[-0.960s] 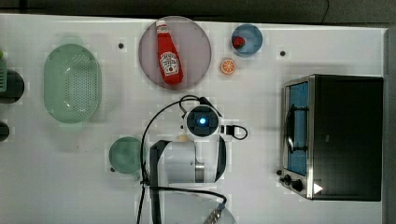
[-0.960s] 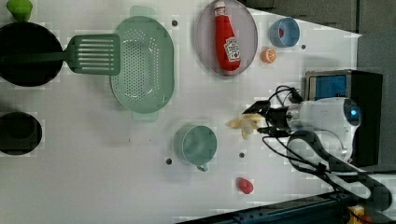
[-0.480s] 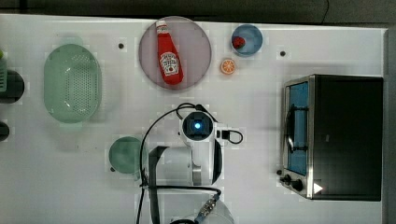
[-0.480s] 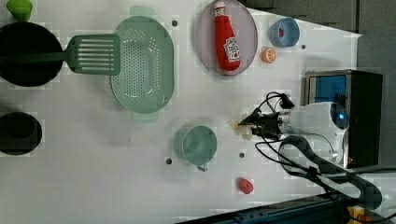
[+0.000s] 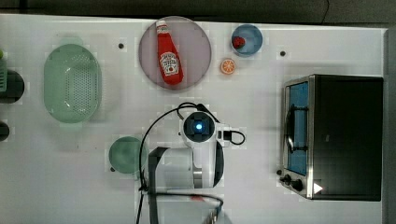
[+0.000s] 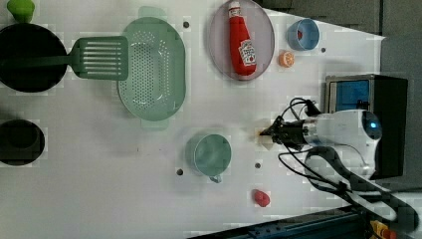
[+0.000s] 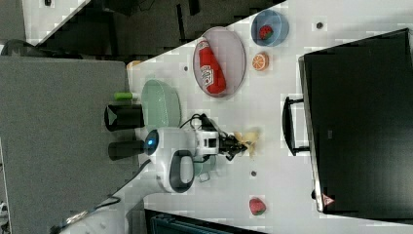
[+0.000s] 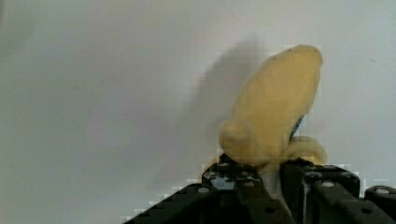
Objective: Pick banana from table and place on oven.
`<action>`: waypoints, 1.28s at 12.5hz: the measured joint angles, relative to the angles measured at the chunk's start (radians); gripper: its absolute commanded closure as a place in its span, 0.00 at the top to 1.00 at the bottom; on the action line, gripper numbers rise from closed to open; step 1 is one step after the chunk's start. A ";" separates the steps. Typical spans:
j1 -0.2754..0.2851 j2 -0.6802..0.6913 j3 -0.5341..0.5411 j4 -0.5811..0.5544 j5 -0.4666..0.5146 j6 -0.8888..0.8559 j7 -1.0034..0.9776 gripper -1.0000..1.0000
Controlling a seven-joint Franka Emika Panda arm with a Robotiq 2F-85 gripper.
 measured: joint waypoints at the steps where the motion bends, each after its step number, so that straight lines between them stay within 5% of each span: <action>1: -0.004 -0.069 0.005 0.000 0.008 -0.062 0.002 0.21; 5: -0.014 -0.367 0.002 0.148 0.003 -0.447 0.004 0.21; 9: -0.005 -0.528 -0.071 0.436 0.028 -0.750 0.004 0.21; 12: -0.002 -0.530 -0.150 0.621 0.014 -0.797 -0.043 0.21; 16: -0.008 -0.361 -0.371 0.700 0.019 -0.814 -0.281 0.21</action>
